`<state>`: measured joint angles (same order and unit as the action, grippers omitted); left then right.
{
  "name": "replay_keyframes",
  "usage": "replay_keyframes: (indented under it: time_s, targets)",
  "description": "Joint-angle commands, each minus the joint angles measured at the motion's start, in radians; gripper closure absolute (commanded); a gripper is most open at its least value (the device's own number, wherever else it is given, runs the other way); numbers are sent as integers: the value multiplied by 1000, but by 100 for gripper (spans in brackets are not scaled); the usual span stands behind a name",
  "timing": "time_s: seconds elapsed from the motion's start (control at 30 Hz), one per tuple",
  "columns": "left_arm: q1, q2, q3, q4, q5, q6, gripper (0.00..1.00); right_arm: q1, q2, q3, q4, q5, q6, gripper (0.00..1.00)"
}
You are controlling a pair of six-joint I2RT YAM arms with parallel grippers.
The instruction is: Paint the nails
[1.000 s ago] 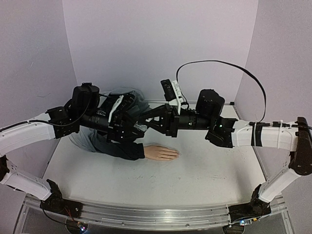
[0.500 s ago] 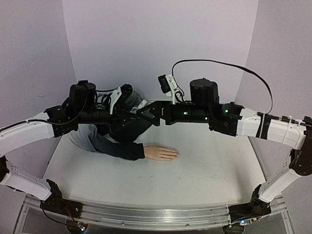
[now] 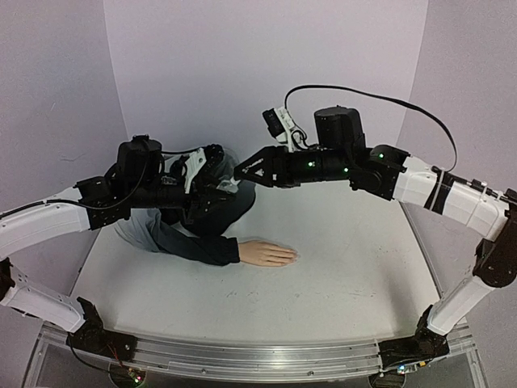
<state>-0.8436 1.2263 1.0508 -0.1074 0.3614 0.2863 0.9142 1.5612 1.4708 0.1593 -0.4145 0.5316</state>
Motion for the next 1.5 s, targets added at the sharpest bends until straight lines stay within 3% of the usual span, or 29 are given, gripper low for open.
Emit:
replay_keyframes:
  time_s: [0.0,0.23,0.53,0.7,1.07,1.27,1.47]
  targets:
    - [-8,-24,23,25,-15,18,100,-16,20,52,-3,-64,8,45]
    - [-11,-17,25,22,-12,21,100,-19,46,65,-1,-105,-7,49]
    - [-12,-14,25,20,-13,24,100,-20,60,74,0,-102,-19,66]
    - [-13,-10,25,18,-12,26,100,-19,48,68,5,-87,-19,55]
    - [-14,-5,25,17,-21,24,100,-22,26,46,22,-95,-20,98]
    - [-15,7,26,16,-100,25,100,-21,-36,-2,43,-23,-24,100]
    - [-15,16,28,15,-92,23,100,-21,-64,-49,83,-16,-3,100]
